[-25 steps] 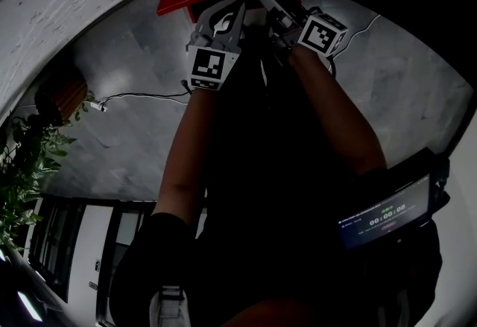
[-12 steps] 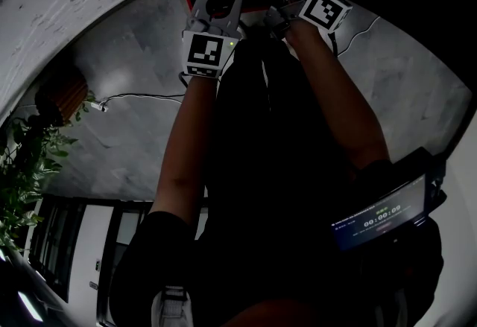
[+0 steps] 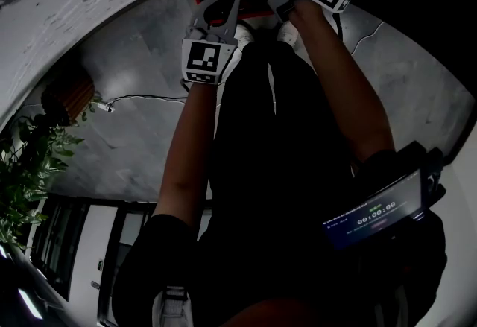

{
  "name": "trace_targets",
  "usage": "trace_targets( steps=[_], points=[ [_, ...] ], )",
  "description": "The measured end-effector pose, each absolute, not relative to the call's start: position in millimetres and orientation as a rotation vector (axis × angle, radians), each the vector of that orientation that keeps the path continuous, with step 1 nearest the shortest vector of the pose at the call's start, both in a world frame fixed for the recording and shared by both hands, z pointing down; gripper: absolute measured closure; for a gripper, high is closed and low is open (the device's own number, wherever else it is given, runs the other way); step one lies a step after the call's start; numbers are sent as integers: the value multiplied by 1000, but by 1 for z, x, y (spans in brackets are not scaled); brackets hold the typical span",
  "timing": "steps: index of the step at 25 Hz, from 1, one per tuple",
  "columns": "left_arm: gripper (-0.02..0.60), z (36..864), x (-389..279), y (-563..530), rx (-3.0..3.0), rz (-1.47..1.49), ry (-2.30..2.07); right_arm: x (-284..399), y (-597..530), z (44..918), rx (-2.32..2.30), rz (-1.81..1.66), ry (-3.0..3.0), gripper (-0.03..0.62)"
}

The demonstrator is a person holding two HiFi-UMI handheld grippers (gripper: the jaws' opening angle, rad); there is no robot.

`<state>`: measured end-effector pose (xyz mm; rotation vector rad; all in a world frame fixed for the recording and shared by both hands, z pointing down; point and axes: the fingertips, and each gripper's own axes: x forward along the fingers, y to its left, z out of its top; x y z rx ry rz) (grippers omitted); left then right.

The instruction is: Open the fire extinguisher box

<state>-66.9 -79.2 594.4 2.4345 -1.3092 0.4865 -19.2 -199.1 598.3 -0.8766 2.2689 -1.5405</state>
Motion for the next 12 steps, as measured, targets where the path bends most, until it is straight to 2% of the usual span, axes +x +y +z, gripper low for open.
trace_targets(
  steps=[7, 10, 12],
  points=[
    [578, 583, -98, -85, 2398, 446, -1341, -38, -206, 601, -903, -1558, 2316, 537],
    [578, 570, -102, -82, 2402, 430, -1337, -39, -198, 597, -903, -1575, 2335, 484],
    [578, 557, -100, -73, 2404, 427, -1327, -33, -183, 587, -901, -1571, 2379, 486]
  ],
)
